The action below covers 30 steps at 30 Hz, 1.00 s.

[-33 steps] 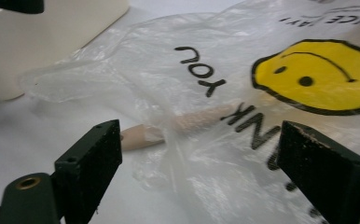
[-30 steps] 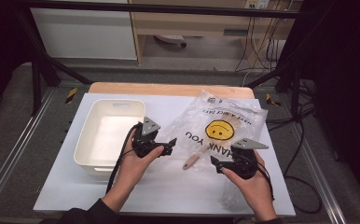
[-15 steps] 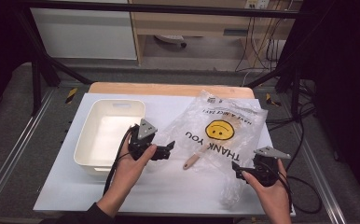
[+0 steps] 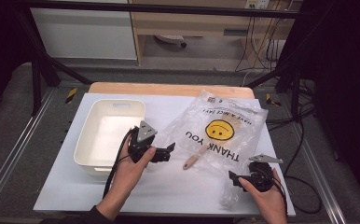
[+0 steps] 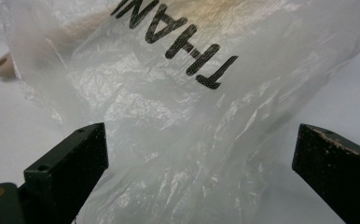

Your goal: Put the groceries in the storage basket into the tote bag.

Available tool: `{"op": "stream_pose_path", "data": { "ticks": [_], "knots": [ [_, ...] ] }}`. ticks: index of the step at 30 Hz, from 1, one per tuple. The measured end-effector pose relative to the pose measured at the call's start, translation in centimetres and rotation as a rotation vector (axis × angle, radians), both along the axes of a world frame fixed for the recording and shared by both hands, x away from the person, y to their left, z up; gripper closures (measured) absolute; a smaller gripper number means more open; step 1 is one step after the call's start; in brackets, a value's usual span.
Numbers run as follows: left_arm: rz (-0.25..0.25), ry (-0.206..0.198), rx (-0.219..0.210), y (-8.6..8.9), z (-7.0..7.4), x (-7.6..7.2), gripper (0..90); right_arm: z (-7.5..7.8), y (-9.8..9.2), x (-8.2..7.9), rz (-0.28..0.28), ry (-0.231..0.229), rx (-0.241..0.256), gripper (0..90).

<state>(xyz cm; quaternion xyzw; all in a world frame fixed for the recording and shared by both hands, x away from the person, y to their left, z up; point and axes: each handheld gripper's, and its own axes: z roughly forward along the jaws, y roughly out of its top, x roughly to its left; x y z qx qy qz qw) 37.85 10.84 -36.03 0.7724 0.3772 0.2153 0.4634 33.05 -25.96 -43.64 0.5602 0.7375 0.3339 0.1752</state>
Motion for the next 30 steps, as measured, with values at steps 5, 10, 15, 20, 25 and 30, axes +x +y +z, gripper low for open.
{"op": "stream_pose_path", "data": {
  "ticks": [5,10,15,20,25,30],
  "knots": [
    [0.001,-0.001,-0.008,0.0,-0.1,-0.1,6.3,-0.9,0.8,0.5,0.02,0.042,-0.01,4.5],
    [0.006,-0.006,-0.005,0.1,0.0,0.0,6.3,-1.5,2.1,0.7,0.052,0.065,-0.036,4.1],
    [0.009,0.0,-0.009,0.1,-0.1,0.0,6.4,-1.7,3.1,0.6,0.081,0.044,-0.101,7.2],
    [0.011,0.003,-0.011,0.3,-0.1,0.1,6.4,-1.6,3.2,0.4,0.09,0.019,-0.136,20.5],
    [0.014,0.002,-0.014,0.5,0.0,0.1,6.5,-1.4,2.9,0.2,0.108,-0.003,-0.13,38.7],
    [0.016,0.001,-0.018,0.6,0.2,0.0,6.7,-1.3,2.7,0.1,0.124,-0.013,-0.123,53.2]
  ]
}}
